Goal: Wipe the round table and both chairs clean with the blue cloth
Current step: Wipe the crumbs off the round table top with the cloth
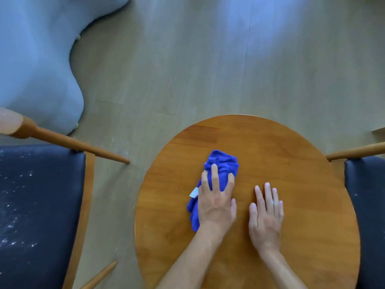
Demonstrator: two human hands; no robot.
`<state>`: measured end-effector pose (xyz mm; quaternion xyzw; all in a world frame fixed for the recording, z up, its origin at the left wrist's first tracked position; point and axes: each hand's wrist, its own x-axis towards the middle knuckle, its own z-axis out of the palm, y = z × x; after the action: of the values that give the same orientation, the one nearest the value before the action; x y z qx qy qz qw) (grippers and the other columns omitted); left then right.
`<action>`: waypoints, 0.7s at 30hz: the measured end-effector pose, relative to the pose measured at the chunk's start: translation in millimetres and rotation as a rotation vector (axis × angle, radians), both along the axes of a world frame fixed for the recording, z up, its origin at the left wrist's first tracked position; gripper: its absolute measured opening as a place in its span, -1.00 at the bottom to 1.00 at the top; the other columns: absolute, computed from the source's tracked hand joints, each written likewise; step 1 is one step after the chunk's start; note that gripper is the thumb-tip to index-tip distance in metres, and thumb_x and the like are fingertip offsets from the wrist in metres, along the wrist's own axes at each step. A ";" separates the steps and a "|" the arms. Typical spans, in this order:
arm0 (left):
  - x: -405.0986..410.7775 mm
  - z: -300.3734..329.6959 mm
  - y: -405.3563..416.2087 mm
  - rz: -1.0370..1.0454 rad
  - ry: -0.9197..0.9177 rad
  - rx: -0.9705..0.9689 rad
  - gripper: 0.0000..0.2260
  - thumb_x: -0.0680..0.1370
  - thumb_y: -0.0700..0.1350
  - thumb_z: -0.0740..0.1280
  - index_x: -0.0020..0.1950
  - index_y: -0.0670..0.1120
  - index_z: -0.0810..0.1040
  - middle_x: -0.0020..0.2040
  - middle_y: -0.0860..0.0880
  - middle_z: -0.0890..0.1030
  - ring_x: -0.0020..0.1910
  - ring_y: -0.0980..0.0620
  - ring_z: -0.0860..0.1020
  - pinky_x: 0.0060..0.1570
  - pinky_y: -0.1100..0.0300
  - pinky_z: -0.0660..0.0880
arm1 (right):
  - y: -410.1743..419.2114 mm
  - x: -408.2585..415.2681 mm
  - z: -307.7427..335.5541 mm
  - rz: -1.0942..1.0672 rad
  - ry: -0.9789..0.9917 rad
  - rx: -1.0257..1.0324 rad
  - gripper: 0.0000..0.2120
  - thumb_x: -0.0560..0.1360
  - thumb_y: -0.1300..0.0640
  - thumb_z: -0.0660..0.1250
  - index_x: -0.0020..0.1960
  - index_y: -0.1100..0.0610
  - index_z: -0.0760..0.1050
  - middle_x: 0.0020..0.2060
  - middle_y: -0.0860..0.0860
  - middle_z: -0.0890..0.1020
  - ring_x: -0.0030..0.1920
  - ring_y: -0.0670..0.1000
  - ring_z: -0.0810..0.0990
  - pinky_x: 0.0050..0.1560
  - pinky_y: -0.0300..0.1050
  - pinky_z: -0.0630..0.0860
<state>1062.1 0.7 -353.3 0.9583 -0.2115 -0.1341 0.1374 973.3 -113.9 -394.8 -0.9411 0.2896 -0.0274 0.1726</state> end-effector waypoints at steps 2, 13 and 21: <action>-19.7 -1.9 1.5 -0.136 -0.022 -0.023 -0.36 0.27 0.05 0.46 0.33 0.04 0.42 0.43 -0.20 0.36 0.34 -0.28 0.39 0.12 -0.06 0.51 | 0.8 -1.2 -2.7 -0.008 -0.019 -0.021 -0.51 0.59 0.05 0.00 0.45 0.16 0.36 0.50 0.09 0.27 0.52 0.09 0.14 0.51 -0.04 -0.08; 94.6 -22.9 146.9 0.114 -0.246 -0.081 -0.47 0.36 -0.17 0.25 0.35 0.01 0.44 0.39 -0.21 0.40 0.05 -0.30 0.46 0.10 -0.11 0.48 | 6.4 3.9 -3.6 -0.018 -0.008 -0.091 -0.51 0.57 0.05 0.00 0.45 0.15 0.34 0.50 0.09 0.28 0.51 0.11 0.16 0.51 -0.02 -0.07; 8.6 -17.6 168.5 0.348 -0.233 -0.151 -0.51 0.42 -0.27 0.29 0.34 -0.03 0.44 0.38 -0.21 0.34 0.07 -0.25 0.38 0.04 -0.16 0.49 | 7.7 6.7 -2.9 -0.020 0.041 -0.114 -0.51 0.57 0.05 -0.01 0.46 0.15 0.32 0.51 0.11 0.26 0.52 0.11 0.13 0.51 -0.02 -0.10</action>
<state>1070.8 169.1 -370.9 0.9764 -0.0667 0.0195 0.2044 980.1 -106.2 -397.7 -0.9468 0.3004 -0.0262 0.1123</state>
